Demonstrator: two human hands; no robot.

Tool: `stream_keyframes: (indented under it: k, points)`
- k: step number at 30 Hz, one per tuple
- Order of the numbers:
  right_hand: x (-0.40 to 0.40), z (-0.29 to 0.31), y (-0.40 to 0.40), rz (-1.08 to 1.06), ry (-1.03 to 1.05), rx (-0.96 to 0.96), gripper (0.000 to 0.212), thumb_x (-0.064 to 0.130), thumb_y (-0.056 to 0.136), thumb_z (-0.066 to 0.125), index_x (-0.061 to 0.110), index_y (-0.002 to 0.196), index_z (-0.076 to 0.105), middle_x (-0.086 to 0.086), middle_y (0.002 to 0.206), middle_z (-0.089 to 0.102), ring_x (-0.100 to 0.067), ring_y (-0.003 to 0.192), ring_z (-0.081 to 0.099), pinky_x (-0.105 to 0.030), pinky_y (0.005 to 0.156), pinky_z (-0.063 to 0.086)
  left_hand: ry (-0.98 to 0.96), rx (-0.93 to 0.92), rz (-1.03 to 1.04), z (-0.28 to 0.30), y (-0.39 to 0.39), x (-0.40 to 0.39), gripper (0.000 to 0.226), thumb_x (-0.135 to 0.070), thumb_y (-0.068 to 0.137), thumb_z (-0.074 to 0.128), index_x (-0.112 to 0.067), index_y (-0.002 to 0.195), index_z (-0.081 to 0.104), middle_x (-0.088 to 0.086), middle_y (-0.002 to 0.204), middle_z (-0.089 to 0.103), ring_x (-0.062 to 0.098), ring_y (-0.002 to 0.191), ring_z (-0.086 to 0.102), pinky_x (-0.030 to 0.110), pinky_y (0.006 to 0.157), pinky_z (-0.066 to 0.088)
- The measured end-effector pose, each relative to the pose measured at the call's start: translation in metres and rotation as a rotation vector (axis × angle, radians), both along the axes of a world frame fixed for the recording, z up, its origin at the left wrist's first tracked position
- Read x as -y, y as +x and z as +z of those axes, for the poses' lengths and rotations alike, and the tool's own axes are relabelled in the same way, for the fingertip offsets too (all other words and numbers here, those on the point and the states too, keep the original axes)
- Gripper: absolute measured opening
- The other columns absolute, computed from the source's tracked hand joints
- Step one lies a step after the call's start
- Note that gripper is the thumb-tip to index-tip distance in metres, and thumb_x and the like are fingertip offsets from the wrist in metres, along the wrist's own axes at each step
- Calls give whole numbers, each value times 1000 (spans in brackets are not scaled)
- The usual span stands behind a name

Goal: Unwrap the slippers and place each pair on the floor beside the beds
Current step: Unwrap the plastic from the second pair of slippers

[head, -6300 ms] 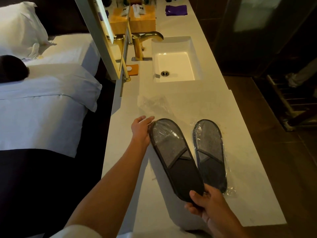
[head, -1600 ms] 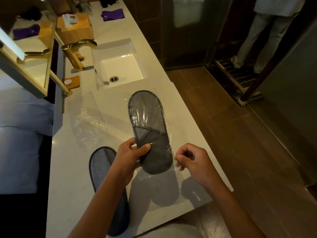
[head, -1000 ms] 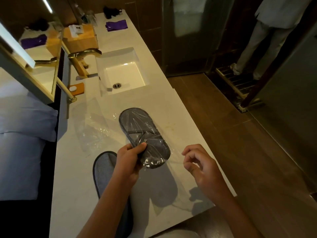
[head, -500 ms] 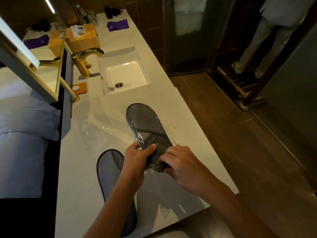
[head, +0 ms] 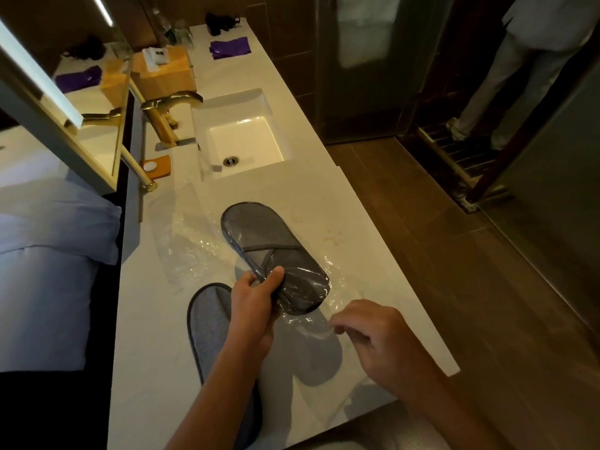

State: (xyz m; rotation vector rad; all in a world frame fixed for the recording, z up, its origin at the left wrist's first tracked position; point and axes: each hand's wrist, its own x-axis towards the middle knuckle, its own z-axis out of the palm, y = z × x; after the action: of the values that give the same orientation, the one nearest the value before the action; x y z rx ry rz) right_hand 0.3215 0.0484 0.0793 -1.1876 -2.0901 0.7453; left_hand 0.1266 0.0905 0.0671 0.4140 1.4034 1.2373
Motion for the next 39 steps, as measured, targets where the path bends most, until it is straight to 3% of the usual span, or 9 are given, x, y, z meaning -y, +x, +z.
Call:
stream_keyframes:
  k: [5, 8, 11, 16, 19, 25, 30, 33, 39]
  points:
    - [3, 6, -12, -224, -651, -170, 17, 15, 97, 52, 18, 100, 68, -3, 74, 71, -14, 64, 68, -19, 54, 52, 34, 37, -17, 0, 9, -2, 21, -10, 92, 64, -2, 112, 61, 20, 104, 76, 33, 97, 74, 42, 81, 60]
    - [-1, 5, -16, -359, -871, -398, 18, 18, 96, 54, 7, 93, 68, -15, 72, 70, -18, 52, 61, -28, 48, 48, 55, 29, -60, 1, 15, -2, 26, -11, 93, 64, -3, 117, 61, 19, 105, 76, 31, 96, 75, 35, 72, 62]
    - [-5, 7, -18, -439, -1035, -653, 21, 18, 96, 56, 0, 96, 65, -15, 71, 65, -17, 51, 58, -26, 45, 44, 63, 21, -100, 2, 19, -1, 24, -11, 93, 63, -5, 117, 62, 19, 105, 76, 28, 92, 75, 33, 69, 61]
    - [-9, 4, -26, -511, -1094, -799, 15, 19, 95, 58, 11, 105, 65, -15, 89, 74, -17, 56, 65, -25, 52, 53, 71, -6, -213, -2, 25, 3, 26, -14, 93, 63, -11, 118, 59, 14, 102, 77, 29, 91, 76, 37, 73, 61]
    - [-10, 2, -27, -548, -1071, -830, 11, 16, 94, 59, 13, 103, 64, -14, 85, 75, -17, 58, 67, -23, 53, 57, 46, -1, -219, -8, 28, 2, 26, -13, 92, 65, -9, 117, 60, 15, 102, 77, 30, 91, 76, 37, 73, 61]
    - [-3, -4, -27, -581, -996, -693, 19, 15, 93, 61, 11, 111, 63, -17, 86, 75, -19, 58, 70, -24, 53, 58, -70, 91, -167, -20, 23, -12, 24, -8, 88, 67, -2, 111, 64, 17, 99, 76, 29, 85, 75, 39, 75, 61]
    - [8, -8, -20, -570, -994, -644, 14, 11, 92, 62, 12, 105, 64, -12, 70, 70, -15, 48, 63, -24, 46, 52, -100, 106, -149, -27, 21, -26, 29, -8, 88, 67, -1, 116, 65, 18, 102, 75, 25, 82, 73, 36, 70, 60]
    - [11, -15, -11, -560, -1012, -615, 18, 13, 90, 65, 13, 107, 61, -12, 65, 67, -17, 49, 60, -27, 46, 51, -102, 114, -163, -29, 20, -33, 30, -8, 87, 69, -2, 116, 63, 21, 104, 73, 29, 85, 71, 42, 80, 60]
    - [4, -29, 1, -504, -1090, -535, 25, 11, 87, 69, 19, 109, 59, -16, 95, 69, -22, 73, 68, -29, 63, 58, -138, 230, -159, -36, 16, -46, 40, -30, 90, 67, -6, 122, 65, 20, 115, 73, 37, 108, 68, 52, 95, 54]
